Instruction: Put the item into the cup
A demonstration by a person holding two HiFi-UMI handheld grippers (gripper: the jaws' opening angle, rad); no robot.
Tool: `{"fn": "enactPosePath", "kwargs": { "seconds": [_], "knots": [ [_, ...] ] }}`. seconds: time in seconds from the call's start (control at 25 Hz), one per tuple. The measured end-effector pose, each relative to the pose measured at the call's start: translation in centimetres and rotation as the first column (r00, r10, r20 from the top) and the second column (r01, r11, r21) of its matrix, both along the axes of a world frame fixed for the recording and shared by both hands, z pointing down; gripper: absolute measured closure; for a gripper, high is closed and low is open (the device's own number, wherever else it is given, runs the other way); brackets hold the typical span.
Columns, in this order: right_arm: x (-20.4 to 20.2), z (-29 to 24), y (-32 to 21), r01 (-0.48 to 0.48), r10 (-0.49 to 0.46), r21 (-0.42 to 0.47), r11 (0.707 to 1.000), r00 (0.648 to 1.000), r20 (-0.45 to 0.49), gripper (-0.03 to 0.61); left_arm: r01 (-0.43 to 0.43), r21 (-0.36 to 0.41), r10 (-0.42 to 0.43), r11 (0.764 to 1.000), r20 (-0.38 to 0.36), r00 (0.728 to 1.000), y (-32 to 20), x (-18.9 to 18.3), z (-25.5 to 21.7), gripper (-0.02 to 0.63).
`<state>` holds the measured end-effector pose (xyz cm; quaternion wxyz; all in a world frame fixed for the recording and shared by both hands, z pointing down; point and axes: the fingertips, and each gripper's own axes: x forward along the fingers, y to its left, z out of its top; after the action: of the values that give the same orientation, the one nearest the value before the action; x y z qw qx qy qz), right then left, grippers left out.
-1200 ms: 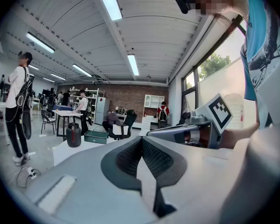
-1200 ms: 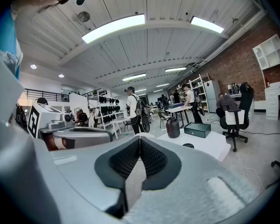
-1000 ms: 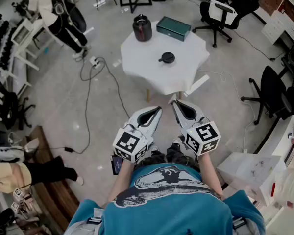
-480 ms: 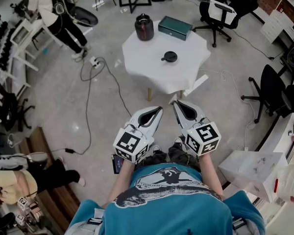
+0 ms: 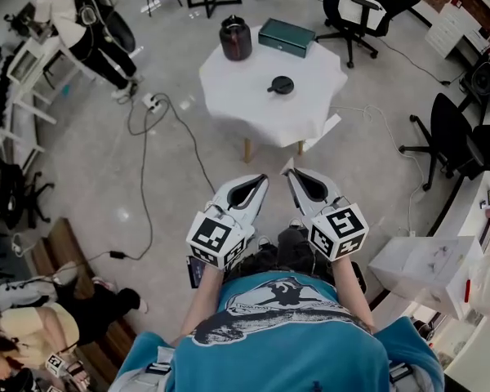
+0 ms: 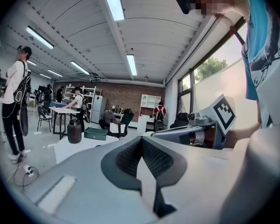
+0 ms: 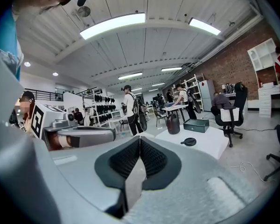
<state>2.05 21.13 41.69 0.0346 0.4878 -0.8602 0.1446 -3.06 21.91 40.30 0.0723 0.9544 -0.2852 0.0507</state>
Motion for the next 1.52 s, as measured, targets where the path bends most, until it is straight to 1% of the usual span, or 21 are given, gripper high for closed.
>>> {"fn": "enactPosePath", "kwargs": {
  "seconds": [0.32,0.6,0.88,1.16,1.52],
  "knots": [
    [0.0,0.7,-0.6,-0.002,0.002,-0.024,1.0,1.0,0.0,0.575,-0.02,-0.018,0.02,1.0,-0.01,1.0,-0.6,0.5,0.6,0.603],
    [-0.4,1.4,-3.2,0.04,-0.04,-0.04,0.998,0.999,0.014,0.575,0.013,-0.043,-0.012,0.999,0.006,1.0,-2.8,0.5,1.6,0.601],
    [0.5,1.3,-9.6,0.09,-0.09,-0.03,0.995,0.996,0.015,0.575,0.086,-0.033,-0.086,0.996,0.012,0.996,-8.9,0.6,1.4,0.601],
    [3.1,0.3,-16.7,0.135,-0.135,-0.009,0.991,0.991,0.014,0.575,0.152,-0.022,-0.152,0.988,0.018,0.988,-15.6,2.4,0.6,0.601],
    [4.7,-0.4,-22.5,0.215,-0.215,0.011,0.977,0.976,0.029,0.575,0.219,-0.007,-0.219,0.976,0.03,0.975,-21.2,4.5,-0.1,0.601]
  ]
}}
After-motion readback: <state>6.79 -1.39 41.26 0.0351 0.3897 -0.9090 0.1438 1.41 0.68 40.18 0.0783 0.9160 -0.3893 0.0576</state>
